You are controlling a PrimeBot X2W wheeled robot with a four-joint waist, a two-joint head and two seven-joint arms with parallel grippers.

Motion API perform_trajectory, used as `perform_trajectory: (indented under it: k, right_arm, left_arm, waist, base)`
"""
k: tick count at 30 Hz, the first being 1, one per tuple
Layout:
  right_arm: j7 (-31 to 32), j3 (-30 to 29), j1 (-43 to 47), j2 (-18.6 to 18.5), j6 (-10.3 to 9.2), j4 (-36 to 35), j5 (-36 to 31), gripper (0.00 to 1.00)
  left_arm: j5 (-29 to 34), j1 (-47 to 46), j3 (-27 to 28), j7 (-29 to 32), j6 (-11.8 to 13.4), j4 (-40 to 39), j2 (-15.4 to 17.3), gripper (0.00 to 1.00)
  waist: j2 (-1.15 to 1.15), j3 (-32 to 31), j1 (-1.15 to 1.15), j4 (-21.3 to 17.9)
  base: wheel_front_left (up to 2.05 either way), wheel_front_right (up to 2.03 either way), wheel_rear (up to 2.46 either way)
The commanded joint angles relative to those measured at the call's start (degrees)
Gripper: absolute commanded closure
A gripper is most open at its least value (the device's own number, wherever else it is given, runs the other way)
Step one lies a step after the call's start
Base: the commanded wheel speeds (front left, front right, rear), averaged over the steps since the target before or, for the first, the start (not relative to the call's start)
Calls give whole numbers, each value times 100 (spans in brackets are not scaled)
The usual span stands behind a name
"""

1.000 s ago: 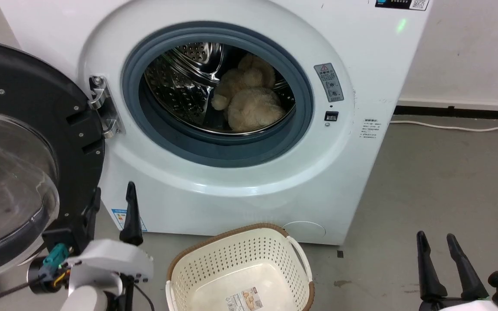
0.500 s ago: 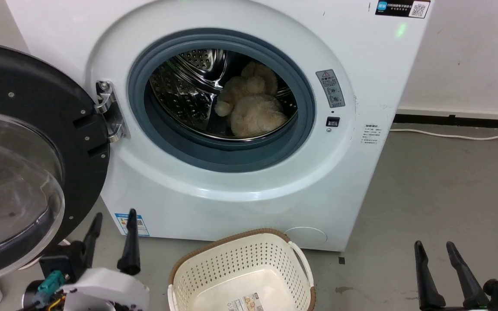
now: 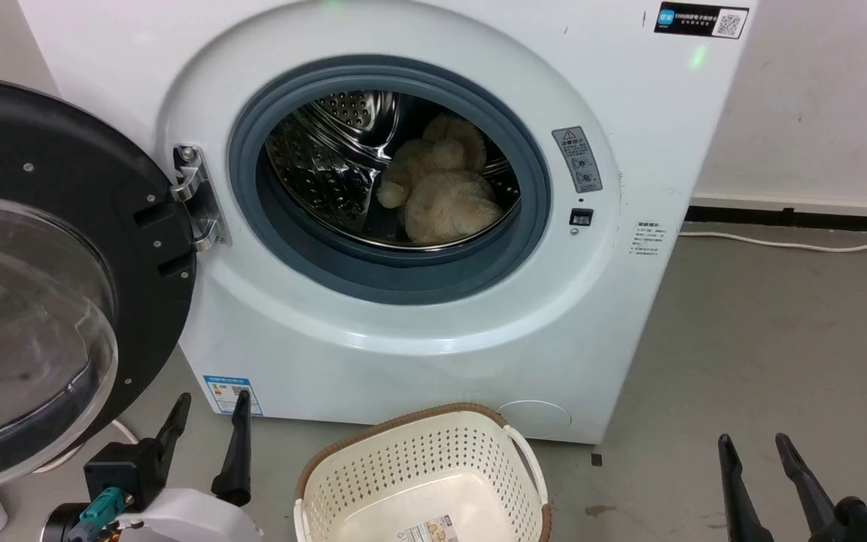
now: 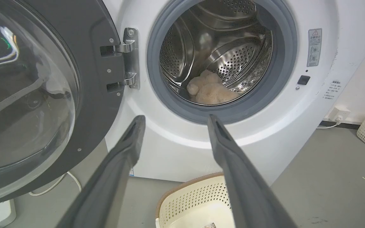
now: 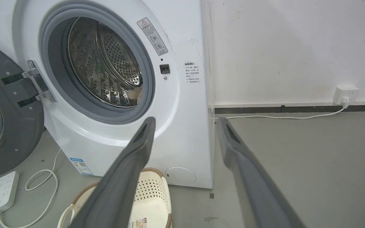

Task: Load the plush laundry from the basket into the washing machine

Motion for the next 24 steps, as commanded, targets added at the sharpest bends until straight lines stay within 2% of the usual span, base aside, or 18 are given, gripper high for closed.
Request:
perform_trajectory:
  k: [1,24]
  right_arm:
    - [25,-9,87,-10,5,-46,-40,0]
    - [192,5,162,-10,5,-132,-52,0]
  left_arm:
    - [27,89,-4,17,41,-66,40,0]
    - [170,126,-179,330,267,-415,151,0]
  waist:
    - [0,-8,0,6]
    - [0,-33,0,-1]
  base:
    - [0,0,0]
    - [0,0,0]
